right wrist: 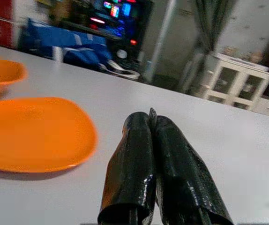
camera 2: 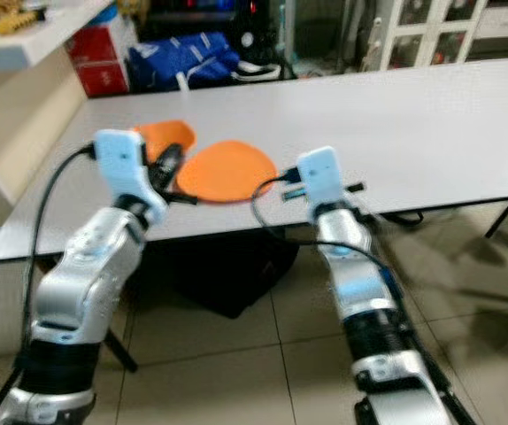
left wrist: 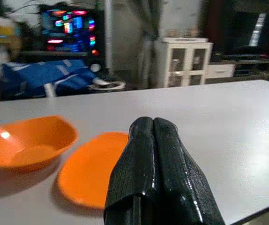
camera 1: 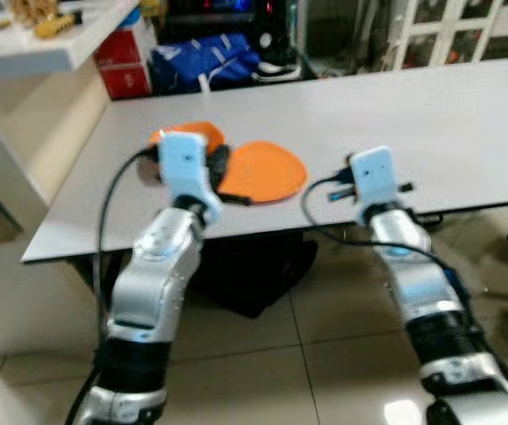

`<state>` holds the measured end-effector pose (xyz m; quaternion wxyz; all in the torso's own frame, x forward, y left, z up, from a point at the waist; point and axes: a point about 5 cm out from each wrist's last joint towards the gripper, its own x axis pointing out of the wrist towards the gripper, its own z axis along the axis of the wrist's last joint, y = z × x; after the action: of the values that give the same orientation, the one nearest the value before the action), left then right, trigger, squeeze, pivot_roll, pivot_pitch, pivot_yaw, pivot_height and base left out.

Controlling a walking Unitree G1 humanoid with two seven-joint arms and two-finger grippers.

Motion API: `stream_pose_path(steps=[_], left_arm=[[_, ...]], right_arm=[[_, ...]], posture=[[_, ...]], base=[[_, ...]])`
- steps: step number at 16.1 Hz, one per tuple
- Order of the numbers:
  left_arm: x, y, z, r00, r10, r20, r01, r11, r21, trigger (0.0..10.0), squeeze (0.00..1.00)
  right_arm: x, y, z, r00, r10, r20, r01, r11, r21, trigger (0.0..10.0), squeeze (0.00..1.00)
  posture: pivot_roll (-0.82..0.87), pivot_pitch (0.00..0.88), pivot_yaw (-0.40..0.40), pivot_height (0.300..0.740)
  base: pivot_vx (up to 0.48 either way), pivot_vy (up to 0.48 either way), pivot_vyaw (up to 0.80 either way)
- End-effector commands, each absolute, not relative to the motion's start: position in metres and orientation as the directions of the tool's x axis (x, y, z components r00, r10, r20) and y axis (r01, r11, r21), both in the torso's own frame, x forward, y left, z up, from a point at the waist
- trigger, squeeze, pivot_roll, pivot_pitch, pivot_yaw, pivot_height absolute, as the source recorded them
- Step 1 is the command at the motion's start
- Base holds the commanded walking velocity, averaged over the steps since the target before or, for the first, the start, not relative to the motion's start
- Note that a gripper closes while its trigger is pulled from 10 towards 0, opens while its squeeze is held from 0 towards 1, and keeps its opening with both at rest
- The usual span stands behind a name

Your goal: Setting the table

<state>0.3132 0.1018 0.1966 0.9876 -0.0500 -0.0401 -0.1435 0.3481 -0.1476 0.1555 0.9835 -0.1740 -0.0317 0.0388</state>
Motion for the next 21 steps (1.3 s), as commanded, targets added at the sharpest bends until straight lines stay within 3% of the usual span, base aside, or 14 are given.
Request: stream_pose_path(steps=[1,14,21], left_arm=[[0.315,0.111,0.198,0.964,-0.248,0.095,0.255,0.964,-0.071,10.0,0.00],[0.315,0.111,0.200,0.966,-0.238,0.104,0.247,0.966,-0.080,10.0,0.00],[0.313,0.106,0.203,0.962,-0.245,0.120,0.257,0.961,-0.099,10.0,0.00]], right_arm=[[0.348,-0.137,0.160,0.990,0.120,0.070,-0.089,0.935,-0.344,10.0,0.00],[0.349,-0.124,0.180,0.975,0.181,0.128,-0.135,0.942,-0.306,10.0,0.00],[0.364,-0.079,0.217,0.911,0.359,0.202,-0.306,0.918,-0.253,10.0,0.00]], posture=[[-0.19,0.005,0.098,0.740],[-0.20,0.009,0.100,0.740],[-0.19,0.020,0.080,0.740]], base=[[0.450,0.000,0.00],[0.449,0.000,0.00],[0.000,0.000,0.00]])
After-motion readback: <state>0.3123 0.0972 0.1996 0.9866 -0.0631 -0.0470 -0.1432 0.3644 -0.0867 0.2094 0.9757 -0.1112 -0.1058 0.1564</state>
